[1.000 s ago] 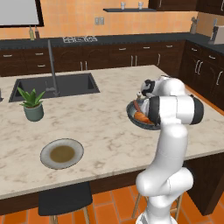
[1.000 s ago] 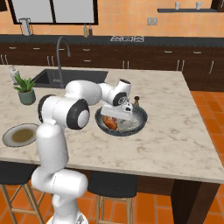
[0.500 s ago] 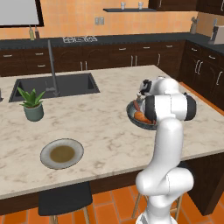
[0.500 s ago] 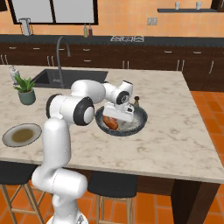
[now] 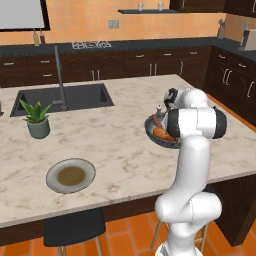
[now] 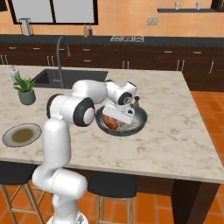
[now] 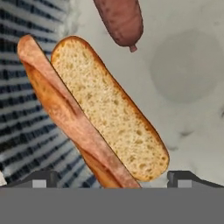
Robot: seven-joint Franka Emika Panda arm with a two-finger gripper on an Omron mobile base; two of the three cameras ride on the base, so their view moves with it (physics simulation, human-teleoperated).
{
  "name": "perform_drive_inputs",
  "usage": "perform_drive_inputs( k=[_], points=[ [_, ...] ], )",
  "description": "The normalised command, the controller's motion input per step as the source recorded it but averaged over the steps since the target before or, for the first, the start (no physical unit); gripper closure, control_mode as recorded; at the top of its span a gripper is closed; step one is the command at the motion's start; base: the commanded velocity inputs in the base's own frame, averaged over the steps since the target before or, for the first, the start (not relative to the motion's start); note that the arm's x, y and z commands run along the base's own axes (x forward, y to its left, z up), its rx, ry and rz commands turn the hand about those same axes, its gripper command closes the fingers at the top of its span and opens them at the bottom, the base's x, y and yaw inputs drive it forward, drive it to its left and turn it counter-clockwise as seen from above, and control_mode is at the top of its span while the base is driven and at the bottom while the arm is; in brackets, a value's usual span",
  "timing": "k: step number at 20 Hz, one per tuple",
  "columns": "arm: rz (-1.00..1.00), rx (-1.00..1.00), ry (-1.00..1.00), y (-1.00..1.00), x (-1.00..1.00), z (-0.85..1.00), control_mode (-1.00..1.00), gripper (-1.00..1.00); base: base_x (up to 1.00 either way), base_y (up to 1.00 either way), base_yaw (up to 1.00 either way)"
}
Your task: Place one bun and one sausage from the bowl on each plate.
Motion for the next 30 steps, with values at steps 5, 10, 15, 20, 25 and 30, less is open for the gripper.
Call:
perform_drive_inputs(
  k=[5,10,15,20,25,30],
  points=[
    [0.0,-0.01,-0.05,-0.06,0.07,-0.23,-1.0,-1.0,0.0,0.0,0.0],
    [0.0,-0.06,0.0,0.02,0.0,-0.36,-1.0,1.0,0.0,0.0,0.0],
    [0.0,0.0,-0.01,0.0,0.0,0.0,-1.0,1.0,0.0,0.0,0.0],
    [0.0,0.0,-0.08,0.2,-0.02,0.49,-1.0,1.0,0.0,0.0,0.0],
    [0.0,0.0,-0.16,0.78,-0.66,0.71,-1.0,1.0,0.0,0.0,0.0],
    [0.0,-0.03,-0.24,1.0,-0.95,0.67,-1.0,1.0,0.0,0.0,0.0]
  ],
)
